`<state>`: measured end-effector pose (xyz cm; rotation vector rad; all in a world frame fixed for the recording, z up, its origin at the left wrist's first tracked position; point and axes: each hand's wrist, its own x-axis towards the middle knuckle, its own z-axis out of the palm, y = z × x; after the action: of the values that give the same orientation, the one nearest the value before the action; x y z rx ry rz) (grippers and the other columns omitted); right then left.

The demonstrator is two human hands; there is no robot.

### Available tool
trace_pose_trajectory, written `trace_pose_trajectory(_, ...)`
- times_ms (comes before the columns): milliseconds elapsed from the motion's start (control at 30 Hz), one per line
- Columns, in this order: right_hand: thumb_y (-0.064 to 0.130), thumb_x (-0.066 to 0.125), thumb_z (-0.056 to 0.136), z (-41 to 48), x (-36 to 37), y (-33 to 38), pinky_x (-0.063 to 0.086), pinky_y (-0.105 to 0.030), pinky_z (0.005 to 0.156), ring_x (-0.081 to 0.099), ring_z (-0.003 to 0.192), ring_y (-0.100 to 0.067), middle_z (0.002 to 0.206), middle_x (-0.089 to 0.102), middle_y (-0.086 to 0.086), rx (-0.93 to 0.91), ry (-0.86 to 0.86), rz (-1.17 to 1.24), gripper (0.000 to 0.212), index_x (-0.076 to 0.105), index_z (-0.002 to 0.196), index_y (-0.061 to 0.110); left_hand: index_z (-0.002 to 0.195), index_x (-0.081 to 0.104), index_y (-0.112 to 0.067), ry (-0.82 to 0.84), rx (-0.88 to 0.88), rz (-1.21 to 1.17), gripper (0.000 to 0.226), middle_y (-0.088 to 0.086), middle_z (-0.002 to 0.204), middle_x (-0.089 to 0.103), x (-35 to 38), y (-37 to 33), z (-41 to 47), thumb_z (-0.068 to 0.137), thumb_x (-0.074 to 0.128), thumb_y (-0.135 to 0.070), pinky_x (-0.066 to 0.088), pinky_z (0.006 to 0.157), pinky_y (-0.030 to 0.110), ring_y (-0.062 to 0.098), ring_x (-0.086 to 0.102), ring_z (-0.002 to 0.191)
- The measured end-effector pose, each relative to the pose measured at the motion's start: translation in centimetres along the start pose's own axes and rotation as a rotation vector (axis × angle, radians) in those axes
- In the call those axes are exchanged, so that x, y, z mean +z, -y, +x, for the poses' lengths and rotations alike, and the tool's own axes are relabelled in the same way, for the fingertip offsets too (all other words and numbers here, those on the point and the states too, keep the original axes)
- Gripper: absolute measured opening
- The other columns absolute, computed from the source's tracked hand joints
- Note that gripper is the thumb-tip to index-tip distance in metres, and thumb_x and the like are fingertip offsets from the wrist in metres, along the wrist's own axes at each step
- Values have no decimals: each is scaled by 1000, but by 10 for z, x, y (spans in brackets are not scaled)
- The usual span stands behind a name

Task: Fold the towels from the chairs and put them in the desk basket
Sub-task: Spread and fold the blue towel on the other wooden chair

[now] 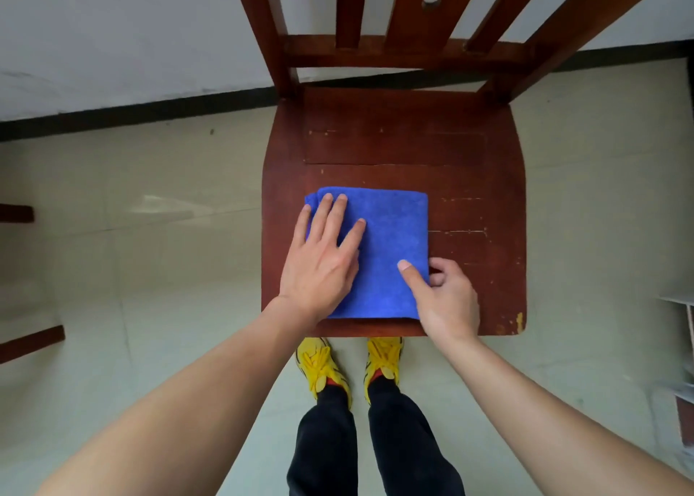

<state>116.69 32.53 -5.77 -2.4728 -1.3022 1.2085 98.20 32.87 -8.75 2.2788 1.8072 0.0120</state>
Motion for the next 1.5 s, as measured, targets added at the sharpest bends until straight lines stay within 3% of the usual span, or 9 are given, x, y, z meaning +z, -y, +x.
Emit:
trace_pose_trajectory(133,56,77,69,18,1,11,54,-35,71,68,78,-16,72,67,12,69,41,110,52,59,109,28,136,52,-13,46,117,2,47,21,147,40,-2,-1,6,90,49,-23,34,109,51,38,38,136)
trace_pose_trajectory(367,22,86,61,36,-24,-6,59,-44,74,71,74,-22,79,74,-1,87,357,48,23,71,77,15,108,65,-12,108,144,19,36,16,113,58,-31,5,49,73,67,-14,45,73,43,37,54,95)
trace_pose_trajectory(467,20,76,66,56,-56,12,54,-41,68,66,75,-28,76,69,-4,-117,268,-155,18,64,77,13,147,29,-24,213,164,45,81,15,151,28,-55,0,81,74,66,-17,36,97,45,36,32,132)
trace_pose_trajectory(567,16,70,69,74,-81,33,51,-41,72,63,83,-30,86,66,-3,-345,280,-316,23,53,83,23,152,5,-34,284,245,92,104,9,161,-2,-71,-13,118,73,72,-23,22,111,45,30,2,147)
trace_pose_trajectory(700,13,70,70,95,-97,49,51,-37,75,61,86,-25,95,63,3,-500,277,-390,37,56,99,31,130,49,-26,456,243,70,68,7,151,32,-76,-16,155,68,76,-26,25,109,47,30,18,144)
trace_pose_trajectory(833,14,83,65,104,-96,43,48,-29,73,60,83,-21,93,62,0,-321,309,-130,48,56,102,29,102,55,-18,458,185,-5,36,7,104,61,-78,-7,153,71,72,-20,30,73,32,30,54,102)
trace_pose_trajectory(1067,6,71,55,55,-77,8,40,-36,62,51,84,-28,88,53,-3,-917,-157,-542,39,55,89,18,89,49,-9,-1,399,81,37,14,85,53,-62,7,75,55,62,-2,38,59,38,33,52,75)
trace_pose_trajectory(1233,-1,68,59,36,-58,-33,41,-39,60,52,83,-31,94,56,-6,-986,-179,-717,43,58,98,15,86,47,-13,31,449,154,15,13,86,52,-43,3,14,73,45,-6,30,63,39,30,44,75)
trace_pose_trajectory(1500,32,51,87,12,-60,-53,43,-43,84,50,118,-29,122,60,-8,-965,-122,-678,38,68,116,15,92,66,-9,73,228,54,35,18,117,59,-37,-2,-10,91,48,-39,42,84,44,38,54,107)
